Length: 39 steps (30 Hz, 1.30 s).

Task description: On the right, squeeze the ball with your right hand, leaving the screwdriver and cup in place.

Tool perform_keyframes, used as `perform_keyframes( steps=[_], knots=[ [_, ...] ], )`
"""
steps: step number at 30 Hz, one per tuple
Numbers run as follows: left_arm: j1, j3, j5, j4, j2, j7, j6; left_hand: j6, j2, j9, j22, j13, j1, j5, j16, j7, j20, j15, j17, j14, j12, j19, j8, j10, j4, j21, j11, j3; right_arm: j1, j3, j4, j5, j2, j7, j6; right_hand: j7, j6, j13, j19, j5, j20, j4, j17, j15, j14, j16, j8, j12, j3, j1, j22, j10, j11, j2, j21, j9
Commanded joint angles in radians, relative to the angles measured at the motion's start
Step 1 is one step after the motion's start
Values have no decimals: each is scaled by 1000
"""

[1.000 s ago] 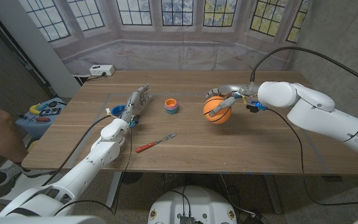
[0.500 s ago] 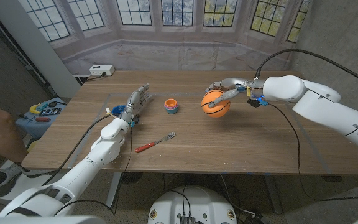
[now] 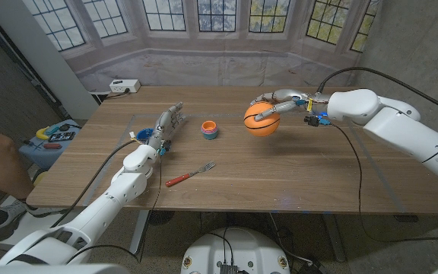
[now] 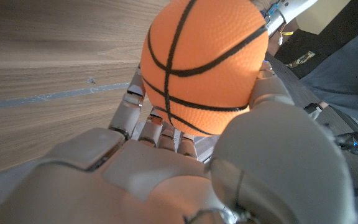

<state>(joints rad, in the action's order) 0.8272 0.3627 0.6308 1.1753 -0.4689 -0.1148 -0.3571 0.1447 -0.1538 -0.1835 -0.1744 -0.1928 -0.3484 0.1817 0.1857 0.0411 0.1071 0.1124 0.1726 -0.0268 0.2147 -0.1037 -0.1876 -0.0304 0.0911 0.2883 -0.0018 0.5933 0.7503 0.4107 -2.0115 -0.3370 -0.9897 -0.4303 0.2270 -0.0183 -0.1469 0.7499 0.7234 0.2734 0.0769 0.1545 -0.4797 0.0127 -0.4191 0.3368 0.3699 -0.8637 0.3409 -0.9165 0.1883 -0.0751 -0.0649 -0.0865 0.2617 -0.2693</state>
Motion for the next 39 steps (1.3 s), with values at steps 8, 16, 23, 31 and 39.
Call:
perform_keyframes(
  steps=[8, 16, 23, 31, 39],
  knots=[
    [21, -2, 2, 28, -5, 12, 7, 6, -4, -4, -6, -3, 10, 8, -4, 2, 3, 2, 2, -5, -2, -6, -2, -5, -1, -6, 3, 8, -31, -2, 153, -220, 97, -43, -104, -10, -18, 5, 11, -9, 0, -1, -12, -7, -19, 10, 4, -10, 2, -22, 3, -11, -8, 5, 6, 0],
    [32, -5, 3, 42, -6, 22, 8, 6, -4, -4, -6, -3, 11, 8, -4, 1, 4, 2, 2, -5, -2, -6, -2, -6, -1, -8, 2, 9, -40, 4, 216, -287, 134, -62, -111, -14, -18, 7, 15, -17, 0, -2, -19, -8, -23, 14, 1, -14, -1, -25, 3, -17, -15, 9, 7, 1],
    [44, -4, 4, 55, -6, 28, 11, 6, -4, -4, -6, -3, 11, 8, -4, 2, 5, 3, 2, -5, -2, -7, -2, -6, 0, -9, 2, 10, -40, -1, 272, -346, 163, -86, -121, -16, -19, 8, 17, -24, 0, -5, -26, -8, -24, 17, -2, -16, -6, -22, 3, -16, -16, 11, 8, 1],
    [60, -5, 4, 75, -7, 41, 15, 6, -4, -4, -6, -3, 12, 8, -4, 3, 4, 3, 2, -5, -2, -8, -2, -5, 0, -11, 4, 10, -37, -7, 328, -399, 196, -107, -135, -18, -22, 9, 20, -31, -2, -4, -33, -4, -24, 19, -4, -19, -7, -28, 4, -18, -16, 16, 8, 2],
    [74, -5, 7, 91, -7, 46, 19, 7, -3, -4, -6, -3, 13, 8, -4, 4, 5, 2, 2, -6, -2, -9, -2, -6, 1, -13, 3, 11, -19, -31, 381, -476, 223, -123, -127, -18, -26, 11, 22, -38, -4, -3, -39, -4, -27, 22, -6, -22, -9, -33, 4, -22, -17, 19, 9, 2]
  ],
)
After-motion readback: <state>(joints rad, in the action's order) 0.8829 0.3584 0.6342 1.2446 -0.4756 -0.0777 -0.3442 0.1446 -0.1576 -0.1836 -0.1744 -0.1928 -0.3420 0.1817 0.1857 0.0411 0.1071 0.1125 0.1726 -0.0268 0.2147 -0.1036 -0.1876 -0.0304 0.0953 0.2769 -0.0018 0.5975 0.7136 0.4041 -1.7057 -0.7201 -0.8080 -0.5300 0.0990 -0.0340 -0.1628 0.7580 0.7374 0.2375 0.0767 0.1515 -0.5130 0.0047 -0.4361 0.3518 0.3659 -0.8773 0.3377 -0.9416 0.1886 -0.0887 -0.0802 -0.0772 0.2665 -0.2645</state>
